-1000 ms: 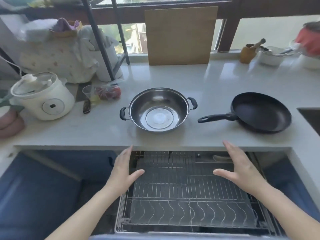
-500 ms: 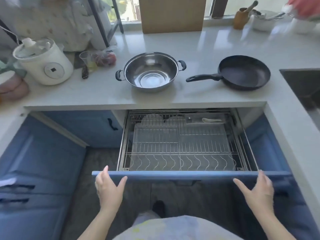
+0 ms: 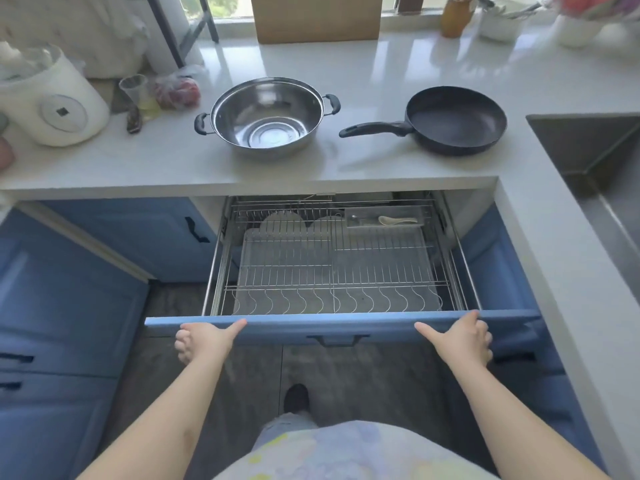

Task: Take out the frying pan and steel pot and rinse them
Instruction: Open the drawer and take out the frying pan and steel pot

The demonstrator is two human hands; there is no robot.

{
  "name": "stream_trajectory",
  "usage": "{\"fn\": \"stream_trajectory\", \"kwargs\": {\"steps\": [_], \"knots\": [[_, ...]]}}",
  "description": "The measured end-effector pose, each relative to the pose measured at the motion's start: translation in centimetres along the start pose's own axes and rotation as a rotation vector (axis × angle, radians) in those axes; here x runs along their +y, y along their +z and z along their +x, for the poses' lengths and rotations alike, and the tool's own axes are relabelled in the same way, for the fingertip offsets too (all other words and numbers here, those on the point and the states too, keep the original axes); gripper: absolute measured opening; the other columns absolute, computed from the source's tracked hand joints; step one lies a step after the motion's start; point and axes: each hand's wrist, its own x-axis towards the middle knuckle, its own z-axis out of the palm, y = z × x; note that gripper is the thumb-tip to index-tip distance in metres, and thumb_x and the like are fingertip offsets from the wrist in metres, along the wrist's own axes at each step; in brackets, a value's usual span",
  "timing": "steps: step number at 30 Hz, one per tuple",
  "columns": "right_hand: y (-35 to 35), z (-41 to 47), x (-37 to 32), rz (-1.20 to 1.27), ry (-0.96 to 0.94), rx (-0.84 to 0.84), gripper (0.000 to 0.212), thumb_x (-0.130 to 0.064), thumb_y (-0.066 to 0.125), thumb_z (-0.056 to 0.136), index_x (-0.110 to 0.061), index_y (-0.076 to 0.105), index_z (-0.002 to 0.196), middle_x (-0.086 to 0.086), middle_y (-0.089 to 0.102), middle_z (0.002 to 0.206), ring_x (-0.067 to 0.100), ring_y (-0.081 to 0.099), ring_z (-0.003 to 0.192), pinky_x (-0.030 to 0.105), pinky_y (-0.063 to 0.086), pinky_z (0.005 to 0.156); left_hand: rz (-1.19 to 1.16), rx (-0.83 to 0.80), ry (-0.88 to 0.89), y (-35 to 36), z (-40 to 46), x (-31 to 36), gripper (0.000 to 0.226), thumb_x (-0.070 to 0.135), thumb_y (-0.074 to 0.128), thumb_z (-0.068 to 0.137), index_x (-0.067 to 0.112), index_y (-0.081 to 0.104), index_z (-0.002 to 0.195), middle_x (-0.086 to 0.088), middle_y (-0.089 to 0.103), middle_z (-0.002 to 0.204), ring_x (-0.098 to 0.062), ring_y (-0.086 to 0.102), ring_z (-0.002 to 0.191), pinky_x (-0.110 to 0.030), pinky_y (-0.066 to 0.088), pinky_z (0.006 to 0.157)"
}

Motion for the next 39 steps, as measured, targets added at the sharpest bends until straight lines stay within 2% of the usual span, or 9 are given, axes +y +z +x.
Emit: {"fn": "stream_trajectory", "kwargs": {"steps": [8,14,24,28,39], "knots": [[1.1,2.2,-2.2,-0.037,-0.026,0.114,0.108,-0.063,0.077,0.064,0.002,0.029,0.136,0.021,0.049,0.13,0.037,0.046,0.12,0.048,0.044,0.088,-0.011,0.047,0.069,0.8,1.8,2.0,0.107,0.066,0.077,0.062,-0.006,0.035,0.129,-0.024,0.043,0.133,-0.04,0.04,0.124,-0.048,0.037,0.1],[1.3,5.0,-5.5,-0.044,-0.002,0.128,0.11,-0.064,0.075,0.066,0.003,0.025,0.138,0.024,0.05,0.126,0.04,0.048,0.115,0.051,0.046,0.084,-0.036,0.035,0.039,1.2,4.2,5.8,0.107,0.063,0.079,0.061,-0.005,0.033,0.13,-0.024,0.042,0.133,-0.039,0.039,0.124,-0.047,0.038,0.1],[0.0,10.5,-11.9,0.06,0.085,0.047,0.105,-0.06,0.071,0.074,-0.001,0.02,0.144,0.024,0.043,0.137,0.043,0.041,0.124,0.058,0.039,0.094,-0.093,-0.02,0.021,0.7,7.9,13.2,0.114,0.057,0.077,0.069,-0.002,0.017,0.146,-0.023,0.031,0.145,-0.037,0.029,0.134,-0.048,0.03,0.108],[-0.1,12.6,-13.9,0.061,0.123,0.018,0.096,-0.061,0.07,0.075,0.0,0.029,0.138,0.024,0.045,0.136,0.042,0.042,0.124,0.057,0.04,0.094,-0.108,-0.031,0.048,1.0,9.6,15.5,0.116,0.055,0.079,0.068,-0.001,0.015,0.148,-0.024,0.03,0.146,-0.039,0.029,0.135,-0.05,0.03,0.108],[1.1,16.5,-18.8,0.069,0.039,-0.064,0.098,-0.06,0.063,0.081,-0.009,0.018,0.151,0.023,0.037,0.144,0.043,0.035,0.13,0.059,0.04,0.097,-0.11,-0.074,0.106,0.5,13.5,21.1,0.11,0.052,0.073,0.077,0.001,0.01,0.152,-0.022,0.027,0.151,-0.038,0.026,0.138,-0.052,0.029,0.11]]}}
